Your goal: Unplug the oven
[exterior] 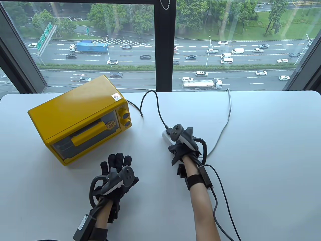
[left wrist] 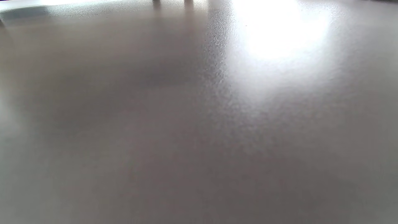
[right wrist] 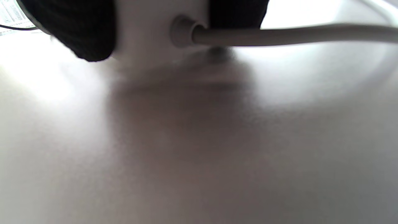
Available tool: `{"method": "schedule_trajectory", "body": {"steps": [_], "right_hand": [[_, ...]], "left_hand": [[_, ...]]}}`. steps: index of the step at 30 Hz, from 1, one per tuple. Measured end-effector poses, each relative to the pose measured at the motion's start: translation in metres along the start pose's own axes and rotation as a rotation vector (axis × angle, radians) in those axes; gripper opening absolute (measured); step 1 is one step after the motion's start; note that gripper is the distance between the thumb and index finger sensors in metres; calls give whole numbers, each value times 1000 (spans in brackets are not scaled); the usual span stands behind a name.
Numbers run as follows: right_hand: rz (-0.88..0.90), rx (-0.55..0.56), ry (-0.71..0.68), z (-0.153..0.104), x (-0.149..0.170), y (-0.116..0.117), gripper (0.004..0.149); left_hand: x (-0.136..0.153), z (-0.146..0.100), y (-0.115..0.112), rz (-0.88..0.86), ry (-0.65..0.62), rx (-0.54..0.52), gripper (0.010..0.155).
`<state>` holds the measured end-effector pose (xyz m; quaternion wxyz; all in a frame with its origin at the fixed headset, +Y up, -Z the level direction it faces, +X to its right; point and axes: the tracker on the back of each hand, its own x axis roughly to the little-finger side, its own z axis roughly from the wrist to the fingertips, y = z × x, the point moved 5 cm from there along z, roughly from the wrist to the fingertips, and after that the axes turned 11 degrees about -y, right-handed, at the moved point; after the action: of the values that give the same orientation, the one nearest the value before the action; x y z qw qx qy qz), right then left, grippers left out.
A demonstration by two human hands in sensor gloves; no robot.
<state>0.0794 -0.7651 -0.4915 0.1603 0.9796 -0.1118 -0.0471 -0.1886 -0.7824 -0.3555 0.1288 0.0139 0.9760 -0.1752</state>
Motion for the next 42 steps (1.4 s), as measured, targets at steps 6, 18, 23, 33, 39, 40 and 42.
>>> {"method": "schedule_trajectory", "body": {"steps": [6,18,23,33,39,40,42], "right_hand": [[-19,41,-156,-55,20,-11,85],[-51,3,-374,-139,37,24,81],[72,-5,-373,-134,53,46,78],[117,-29,-347,-130,56,46,77],[140,-29,-348,-128,59,47,76],[143,-33,-344,-128,59,46,76],[158,-31,-343,-127,60,46,76]], "left_hand": [[-3,-1,-1,31,-10,5,79],[-18,-3,-2,42,-95,-25,78],[-47,-3,16,38,-222,-117,78],[-140,41,31,134,-465,-26,76],[-154,60,43,187,-468,-119,66],[-155,62,43,154,-475,-101,66],[-159,65,44,113,-492,-87,67]]}}
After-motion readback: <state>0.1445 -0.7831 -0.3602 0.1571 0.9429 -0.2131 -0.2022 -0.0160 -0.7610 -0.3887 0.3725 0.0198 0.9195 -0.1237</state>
